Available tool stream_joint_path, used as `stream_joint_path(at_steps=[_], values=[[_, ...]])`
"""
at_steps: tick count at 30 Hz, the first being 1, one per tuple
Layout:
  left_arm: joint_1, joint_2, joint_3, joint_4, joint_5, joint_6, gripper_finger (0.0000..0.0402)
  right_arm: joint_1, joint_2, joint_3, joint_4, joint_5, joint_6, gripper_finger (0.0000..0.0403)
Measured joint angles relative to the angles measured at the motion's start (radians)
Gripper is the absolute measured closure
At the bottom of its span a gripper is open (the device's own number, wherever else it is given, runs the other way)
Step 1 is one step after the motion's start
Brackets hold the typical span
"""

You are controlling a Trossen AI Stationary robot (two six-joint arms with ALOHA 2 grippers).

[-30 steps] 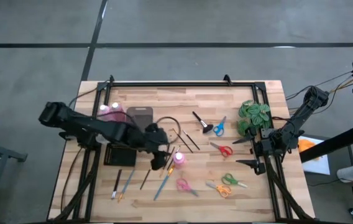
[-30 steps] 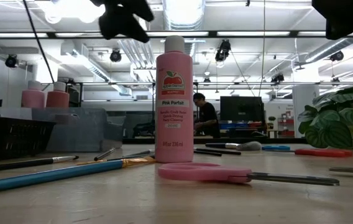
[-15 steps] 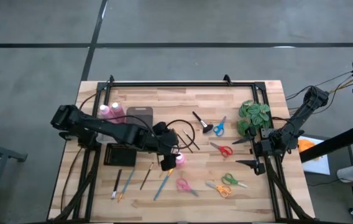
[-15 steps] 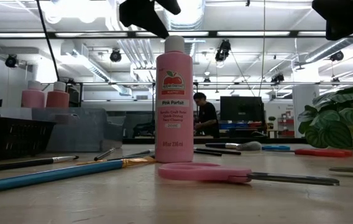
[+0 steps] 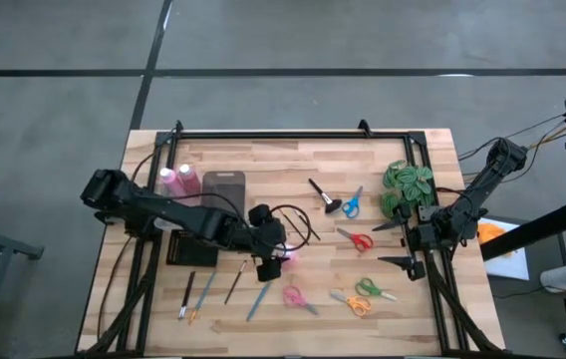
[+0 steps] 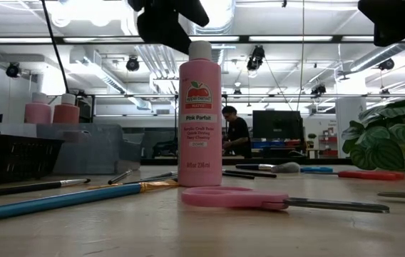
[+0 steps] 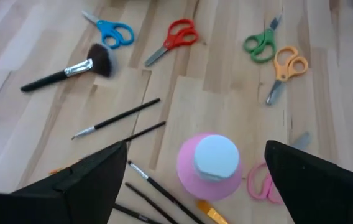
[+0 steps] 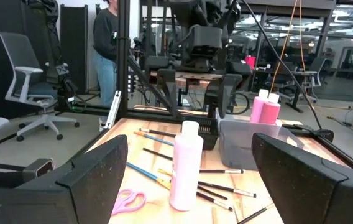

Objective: Pick & Place Paint Supplies
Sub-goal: Put the right light pink bottle into the white bin

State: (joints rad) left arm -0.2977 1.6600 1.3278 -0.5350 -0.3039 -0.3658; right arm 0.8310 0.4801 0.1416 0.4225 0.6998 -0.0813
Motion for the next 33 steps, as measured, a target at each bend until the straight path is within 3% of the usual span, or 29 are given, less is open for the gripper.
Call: stream_joint_path(at_steps=[18,33], values=[[0.016,0.0,-0.153,0.251,-0.003,0.029,0.0022,0.0,0.0,0.0,0.0,0.0,0.0,0.0062],[0.027,0.0,-0.221,0.331,-0.001,0.018,0.0024,0.0,0.0,0.0,0.0,0.0,0.002,0.0062]])
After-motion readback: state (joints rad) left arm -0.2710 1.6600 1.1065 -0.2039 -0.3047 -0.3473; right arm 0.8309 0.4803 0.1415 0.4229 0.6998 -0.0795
